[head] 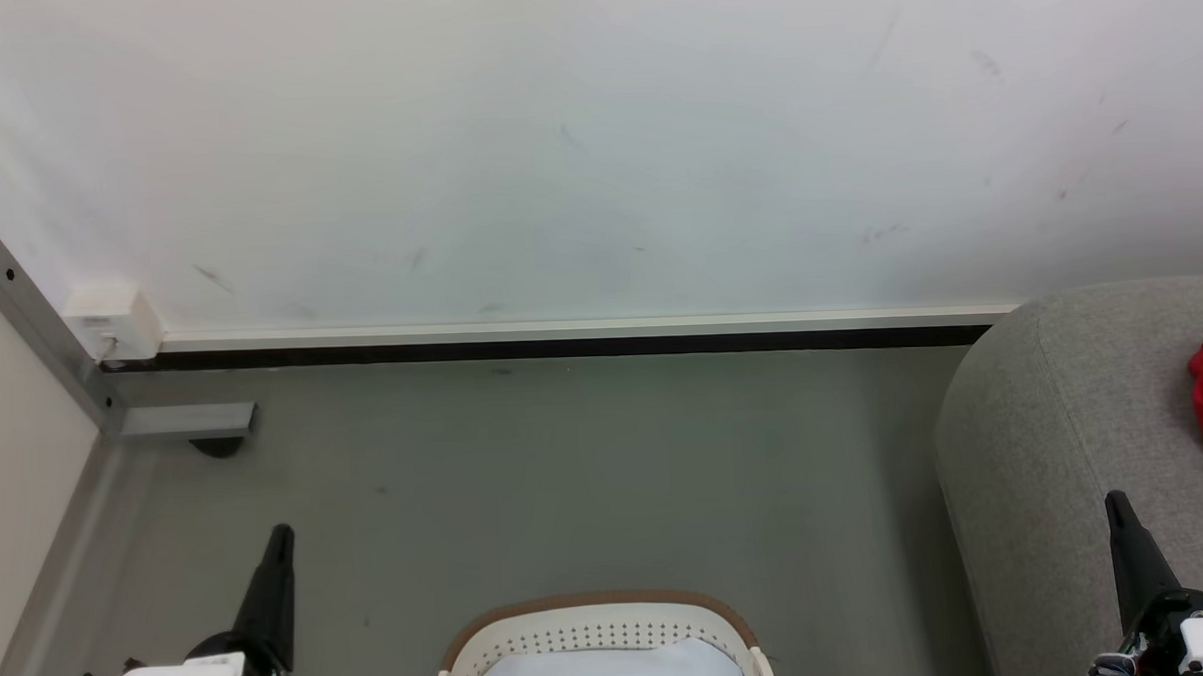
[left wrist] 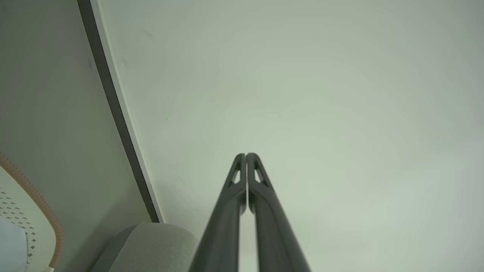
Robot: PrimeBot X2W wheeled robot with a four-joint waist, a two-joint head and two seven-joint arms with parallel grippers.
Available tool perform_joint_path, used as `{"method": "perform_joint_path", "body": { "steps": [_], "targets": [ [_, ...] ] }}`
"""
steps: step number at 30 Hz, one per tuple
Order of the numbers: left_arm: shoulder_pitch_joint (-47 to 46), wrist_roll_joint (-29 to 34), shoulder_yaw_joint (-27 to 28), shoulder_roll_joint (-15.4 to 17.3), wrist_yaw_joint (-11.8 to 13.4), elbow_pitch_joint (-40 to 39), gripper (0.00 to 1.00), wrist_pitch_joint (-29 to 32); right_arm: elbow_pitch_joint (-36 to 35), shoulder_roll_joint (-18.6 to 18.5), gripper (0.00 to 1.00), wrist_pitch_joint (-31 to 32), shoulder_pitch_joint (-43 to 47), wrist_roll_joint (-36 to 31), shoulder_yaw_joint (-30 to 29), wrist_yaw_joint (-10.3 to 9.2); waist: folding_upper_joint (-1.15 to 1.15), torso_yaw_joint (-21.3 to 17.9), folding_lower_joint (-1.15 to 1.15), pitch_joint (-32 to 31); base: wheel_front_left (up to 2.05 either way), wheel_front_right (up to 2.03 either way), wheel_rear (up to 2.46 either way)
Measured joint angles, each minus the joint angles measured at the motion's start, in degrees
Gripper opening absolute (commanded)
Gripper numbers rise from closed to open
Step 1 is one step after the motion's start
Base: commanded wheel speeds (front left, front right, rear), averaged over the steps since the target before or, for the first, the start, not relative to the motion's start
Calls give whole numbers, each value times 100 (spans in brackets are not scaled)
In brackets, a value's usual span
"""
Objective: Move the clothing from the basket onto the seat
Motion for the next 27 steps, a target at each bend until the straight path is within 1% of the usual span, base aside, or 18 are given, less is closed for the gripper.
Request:
{"method": "perform_joint_path", "body": {
  "steps": [27],
  "targets": [
    [-1, 0, 0, 0, 0, 0, 0, 0, 1, 13, 0, 9, -1, -7, -14, 0, 0, 0, 0, 0, 0, 0, 0]
  ]
}}
